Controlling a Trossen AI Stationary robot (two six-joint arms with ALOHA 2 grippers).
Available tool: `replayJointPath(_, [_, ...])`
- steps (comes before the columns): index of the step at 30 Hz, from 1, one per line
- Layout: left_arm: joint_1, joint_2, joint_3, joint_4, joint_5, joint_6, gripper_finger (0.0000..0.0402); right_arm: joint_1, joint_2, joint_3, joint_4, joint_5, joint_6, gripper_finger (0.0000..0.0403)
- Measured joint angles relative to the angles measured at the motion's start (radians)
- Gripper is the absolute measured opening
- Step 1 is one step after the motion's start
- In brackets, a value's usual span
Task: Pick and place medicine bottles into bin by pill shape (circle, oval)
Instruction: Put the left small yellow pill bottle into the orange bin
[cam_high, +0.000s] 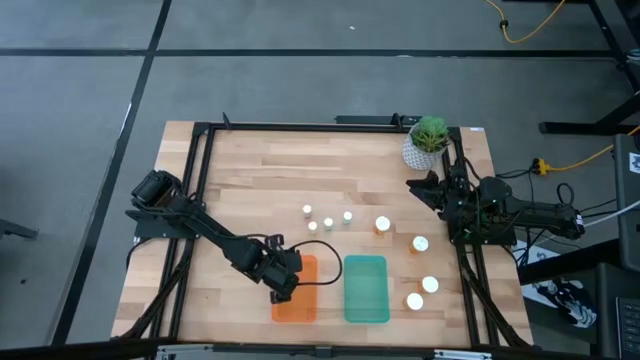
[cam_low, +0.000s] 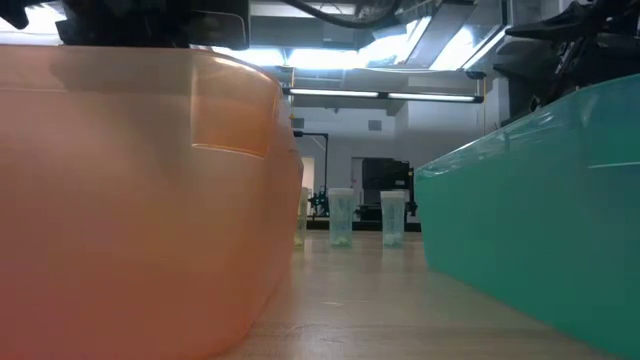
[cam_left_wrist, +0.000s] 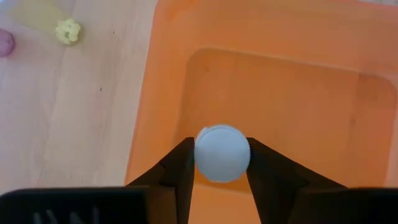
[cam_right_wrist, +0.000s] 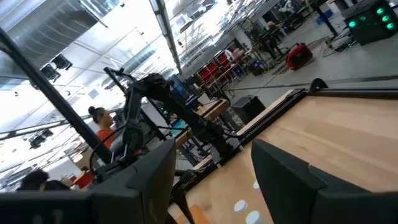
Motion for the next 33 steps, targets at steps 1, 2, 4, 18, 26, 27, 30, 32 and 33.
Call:
replayJointPath(1, [0.003,0.000,0.000,0.000,0.002,0.000,0.0134,0.000,0.000,0.000,0.000,-0.002,0.000,0.0213])
replayJointPath(2, [0.004,0.000,0.000,0.000,0.005,0.000,0.0140,0.000,0.000,0.000,0.000,-0.003,0.000,0.0213])
replayJointPath(4, [0.004,0.000,0.000,0.001,0.007,0.000,0.0150,0.000,0.000,0.000,0.000,-0.006,-0.001,0.0213])
replayJointPath(18, [0.004,0.000,0.000,0.007,0.026,0.004,0.0183,0.000,0.000,0.000,0.000,-0.006,-0.005,0.0213])
replayJointPath(26, [0.004,0.000,0.000,0.051,0.026,0.006,0.0181,0.000,0.000,0.000,0.000,-0.006,-0.004,0.0213])
replayJointPath(27, [0.004,-0.001,0.000,0.065,0.026,0.007,0.0181,0.000,0.000,0.000,0.000,-0.006,-0.004,0.0213])
replayJointPath(30, [0.004,-0.002,0.000,0.102,0.026,0.007,0.0181,0.000,0.000,0.000,0.000,-0.006,-0.003,0.0213])
replayJointPath(32, [0.004,-0.002,0.000,0.119,0.017,0.007,0.0181,0.000,0.000,0.000,0.000,-0.006,-0.003,0.0213])
replayJointPath(33, [0.004,-0.002,0.000,0.124,0.006,0.007,0.0181,0.000,0.000,0.000,0.000,-0.006,-0.003,0.0213])
